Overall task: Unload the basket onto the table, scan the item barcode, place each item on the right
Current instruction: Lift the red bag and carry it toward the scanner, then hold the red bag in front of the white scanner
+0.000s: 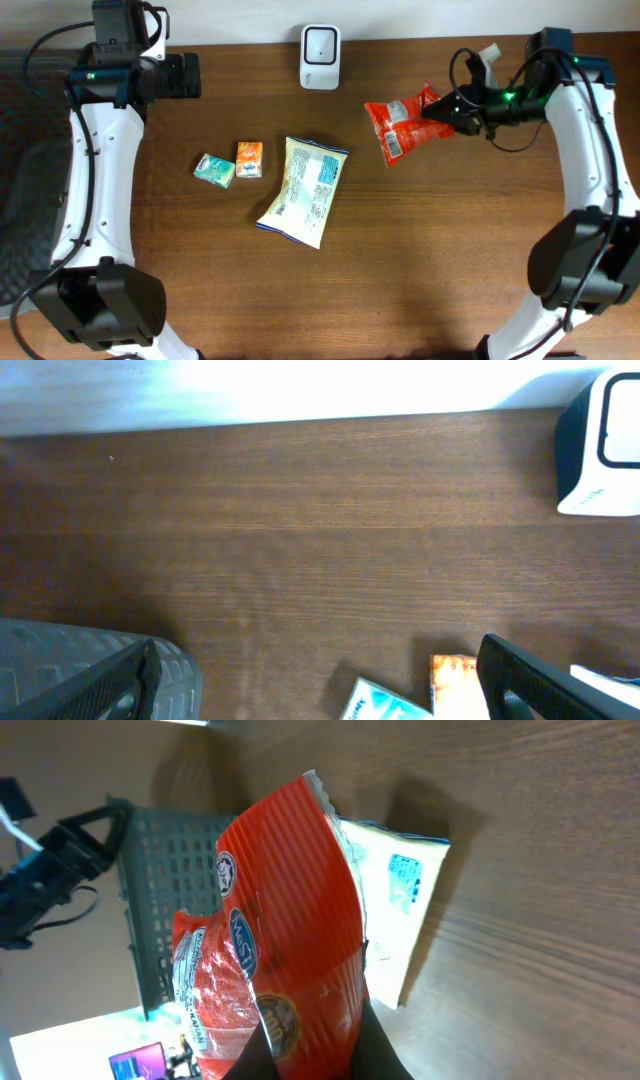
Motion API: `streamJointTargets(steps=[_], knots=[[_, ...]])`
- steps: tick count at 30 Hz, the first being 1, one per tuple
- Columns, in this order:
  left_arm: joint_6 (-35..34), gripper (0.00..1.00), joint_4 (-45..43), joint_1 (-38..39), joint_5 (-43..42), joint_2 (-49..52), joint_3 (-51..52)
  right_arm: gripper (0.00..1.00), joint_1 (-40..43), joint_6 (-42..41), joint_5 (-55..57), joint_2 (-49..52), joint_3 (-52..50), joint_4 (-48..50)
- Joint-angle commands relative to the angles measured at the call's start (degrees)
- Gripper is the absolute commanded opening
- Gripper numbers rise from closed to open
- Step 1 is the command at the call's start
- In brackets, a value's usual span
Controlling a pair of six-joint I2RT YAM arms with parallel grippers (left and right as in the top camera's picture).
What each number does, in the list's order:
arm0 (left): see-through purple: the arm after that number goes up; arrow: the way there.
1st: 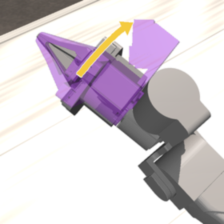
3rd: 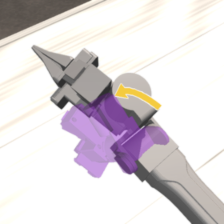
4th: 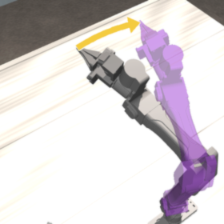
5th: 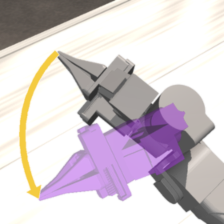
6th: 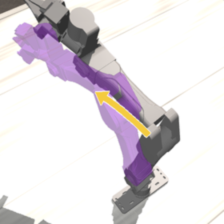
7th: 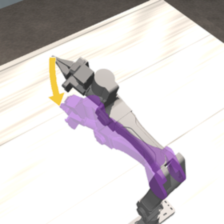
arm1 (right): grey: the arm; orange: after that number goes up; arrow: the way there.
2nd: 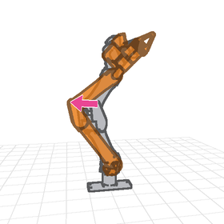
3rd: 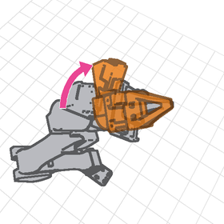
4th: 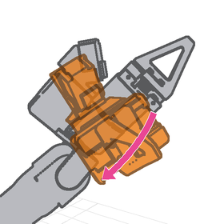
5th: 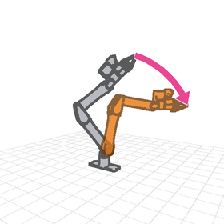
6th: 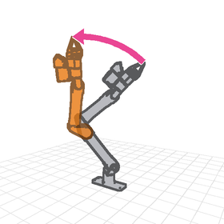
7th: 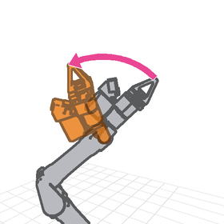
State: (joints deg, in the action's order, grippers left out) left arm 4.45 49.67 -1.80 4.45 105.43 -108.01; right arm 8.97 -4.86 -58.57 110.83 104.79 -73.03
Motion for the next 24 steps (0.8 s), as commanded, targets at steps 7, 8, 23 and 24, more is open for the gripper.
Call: streamJointTargets(steps=[7,8,23,24], knots=[[-0.15,0.99,-0.11,-0.02,-0.59,-1.16,-0.11,0.04,-0.24,-3.15,-2.54,-5.05,1.33,0.17],[-0.15,0.99,-0.11,-0.02,-0.59,-1.16,-0.11,0.04,-0.57,-3.17,-2.58,-5.05,1.33,0.2],[-0.15,0.99,-0.11,-0.02,-0.59,-1.16,-0.09,0.04,-23.89,-12.46,57.44,-4.92,13.4,18.25],[-0.15,0.99,-0.11,-0.02,-0.59,-1.16,-0.11,0.04,-26.75,-10.19,65.68,-4.57,13.4,22.88]])
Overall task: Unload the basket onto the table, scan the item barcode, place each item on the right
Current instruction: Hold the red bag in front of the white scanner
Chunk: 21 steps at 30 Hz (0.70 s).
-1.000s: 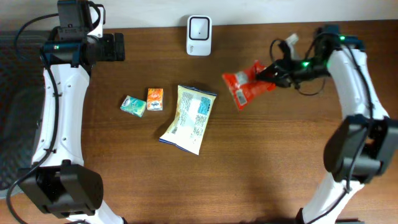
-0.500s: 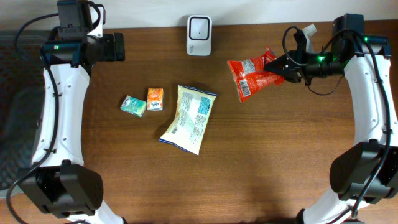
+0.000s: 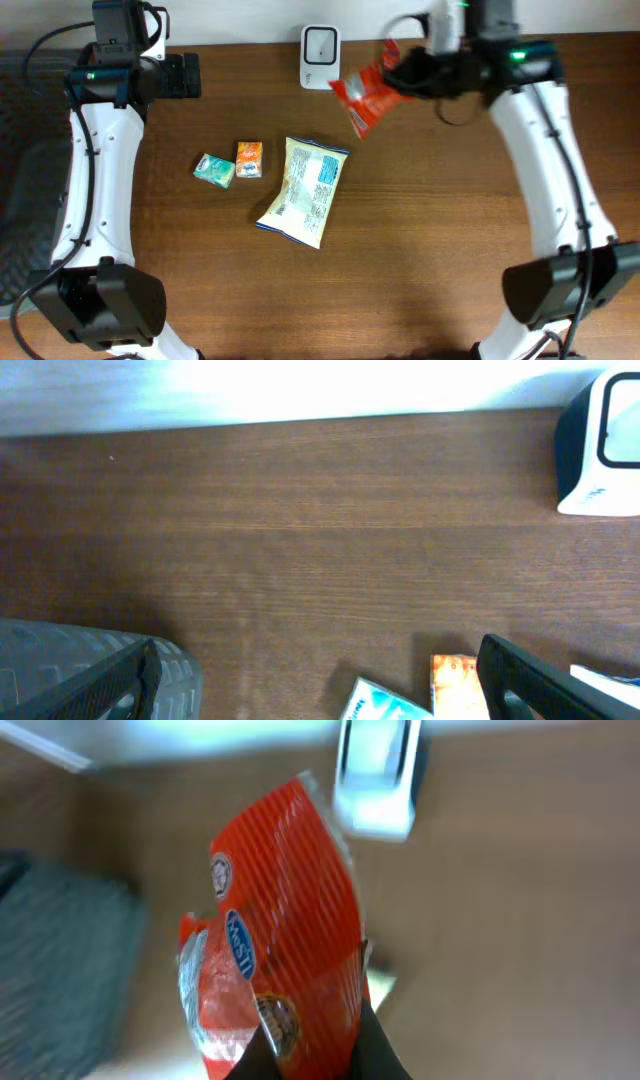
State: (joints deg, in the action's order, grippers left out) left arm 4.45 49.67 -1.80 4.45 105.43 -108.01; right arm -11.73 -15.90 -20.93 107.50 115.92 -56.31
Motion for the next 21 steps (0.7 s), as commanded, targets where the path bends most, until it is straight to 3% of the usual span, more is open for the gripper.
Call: streamJointTargets(steps=[1,4,9,15,21], knots=[[-0.15,0.99,-0.11,-0.02,-0.59,-1.16,-0.09,0.04,-8.41,4.48,33.83,-0.42,2.27,10.88],[-0.15,0.99,-0.11,-0.02,-0.59,-1.16,-0.11,0.04,-12.98,17.51,43.6,4.15,2.27,24.65],[-0.15,0.99,-0.11,-0.02,-0.59,-1.16,-0.11,0.04,-15.02,36.33,44.98,14.73,2.27,42.82],[-0.15,0.99,-0.11,-0.02,-0.59,-1.16,-0.11,0.04,-14.99,45.46,44.94,25.38,2.27,54.45],[-0.15,0.99,-0.11,-0.02,-0.59,-1.16,-0.09,0.04,-14.88,47.93,44.78,28.89,2.27,60.65]])
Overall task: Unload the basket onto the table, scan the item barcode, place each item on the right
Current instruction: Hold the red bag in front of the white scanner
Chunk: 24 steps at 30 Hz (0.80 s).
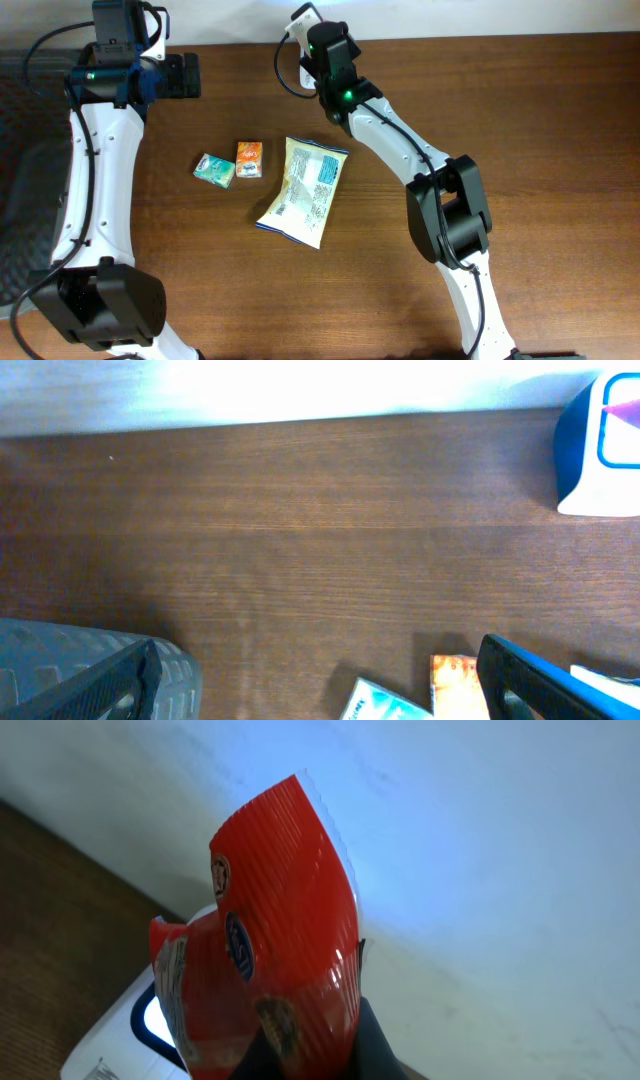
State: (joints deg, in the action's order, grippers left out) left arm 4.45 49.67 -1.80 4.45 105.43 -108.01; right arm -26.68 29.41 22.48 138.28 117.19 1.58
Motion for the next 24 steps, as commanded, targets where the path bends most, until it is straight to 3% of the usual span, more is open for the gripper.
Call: streamJointTargets(steps=[1,7,24], knots=[[-0.15,0.99,-0.11,-0.02,-0.59,-1.16,-0.09,0.04,0.11,4.42,1.4,-1.9,1.01,3.45],[-0.15,0.99,-0.11,-0.02,-0.59,-1.16,-0.11,0.04,-0.66,12.39,1.36,-1.9,1.01,4.7],[-0.15,0.99,-0.11,-0.02,-0.59,-1.16,-0.11,0.04,-2.58,12.11,1.36,-2.43,1.01,6.19]])
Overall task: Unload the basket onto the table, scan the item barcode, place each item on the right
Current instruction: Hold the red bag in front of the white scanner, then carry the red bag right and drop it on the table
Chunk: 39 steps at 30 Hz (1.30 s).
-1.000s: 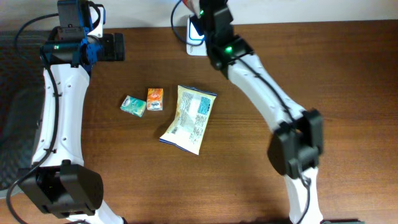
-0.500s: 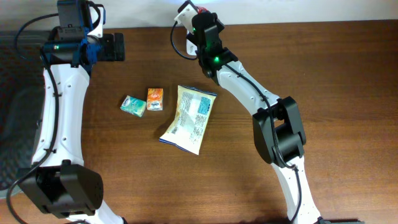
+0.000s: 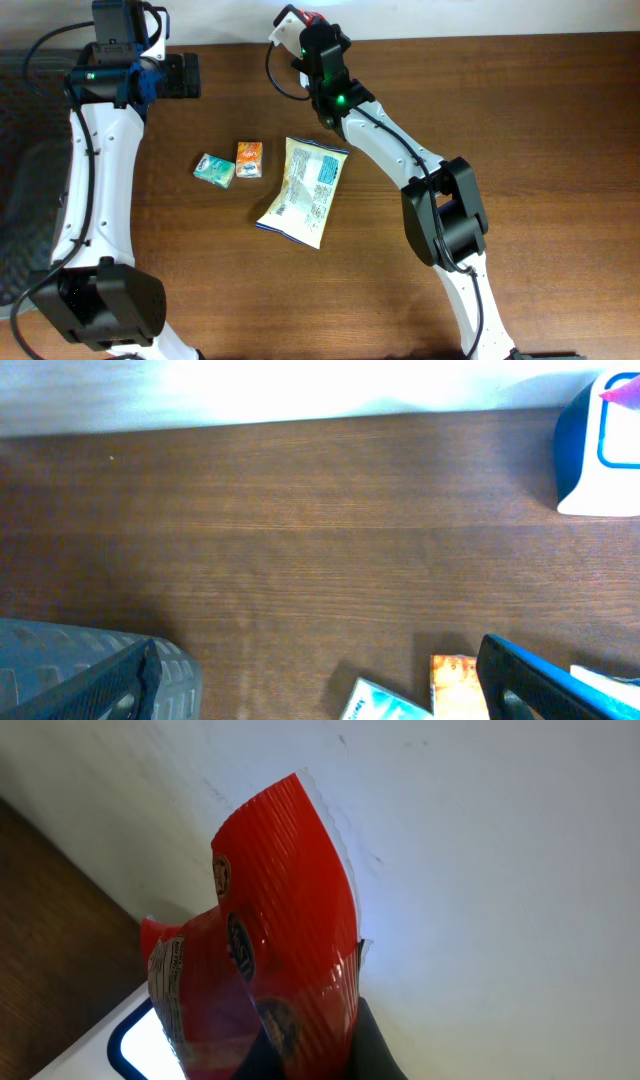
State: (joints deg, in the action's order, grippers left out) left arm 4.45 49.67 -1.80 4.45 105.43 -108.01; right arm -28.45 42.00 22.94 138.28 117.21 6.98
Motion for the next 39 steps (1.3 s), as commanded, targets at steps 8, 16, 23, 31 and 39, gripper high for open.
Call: streamJointTargets(steps=[8,16,23,31,39], knots=[[-0.15,0.99,-0.11,-0.02,-0.59,-1.16,-0.09,0.04,-0.72,-10.23,-1.81,-8.72,0.98,-4.07],[-0.15,0.99,-0.11,-0.02,-0.59,-1.16,-0.11,0.04,0.02,-29.81,-6.19,-20.55,0.98,-26.45],[-0.15,0.99,-0.11,-0.02,-0.59,-1.16,-0.11,0.04,9.6,-48.87,-28.63,-35.67,0.98,-58.75],[-0.15,0.99,-0.11,-0.02,-0.59,-1.16,-0.09,0.04,32.46,-52.19,-45.31,-37.24,-0.96,-84.43],[-0.15,0.99,-0.11,-0.02,-0.59,-1.16,-0.09,0.04,43.15,-52.22,-45.24,-34.71,-20.87,-77.99]])
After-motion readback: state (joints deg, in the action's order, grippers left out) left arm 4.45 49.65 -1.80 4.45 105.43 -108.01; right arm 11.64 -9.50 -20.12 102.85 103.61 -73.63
